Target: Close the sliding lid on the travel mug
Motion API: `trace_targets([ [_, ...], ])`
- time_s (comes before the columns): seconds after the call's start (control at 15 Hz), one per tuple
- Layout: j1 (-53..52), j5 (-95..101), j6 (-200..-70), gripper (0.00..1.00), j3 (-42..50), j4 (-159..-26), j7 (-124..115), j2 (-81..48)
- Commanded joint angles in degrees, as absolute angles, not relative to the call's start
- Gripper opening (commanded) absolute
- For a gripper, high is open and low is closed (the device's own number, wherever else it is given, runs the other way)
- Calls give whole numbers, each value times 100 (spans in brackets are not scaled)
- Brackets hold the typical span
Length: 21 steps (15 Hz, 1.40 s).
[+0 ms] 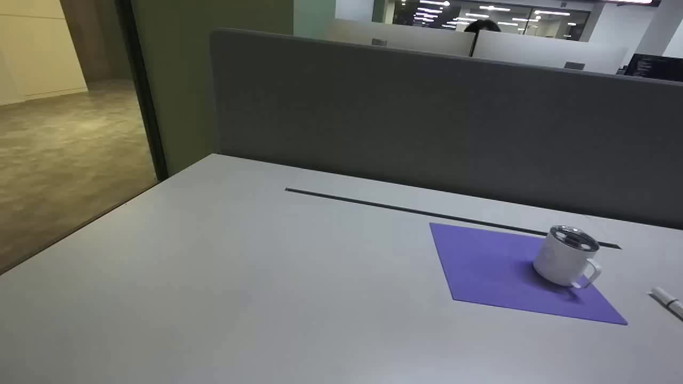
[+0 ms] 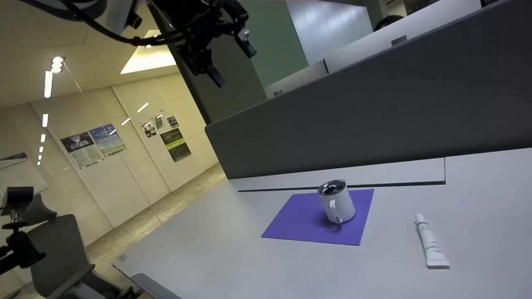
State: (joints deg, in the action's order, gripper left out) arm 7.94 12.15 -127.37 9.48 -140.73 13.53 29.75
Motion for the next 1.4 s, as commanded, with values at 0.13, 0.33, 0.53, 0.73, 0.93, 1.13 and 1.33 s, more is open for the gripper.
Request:
trace_targets([
  [0.13, 794, 1212, -12728, 100, 948, -14058, 1354, 2977],
  [0.33, 794, 1211, -12730, 100, 948, -14057, 1354, 2980],
  [0.53, 696, 1128, -12916, 100, 1055, -13947, 1589, 2784],
  [0.73, 444, 934, -13331, 100, 1228, -13507, 2263, 2002],
  [0.93, 90, 522, -14007, 100, 1429, -13029, 3314, 977],
  [1.13, -3, -146, -14458, 66, 1365, -12467, 4445, -121],
  [1.33, 290, -596, -14529, 45, 966, -11841, 5235, -1172],
])
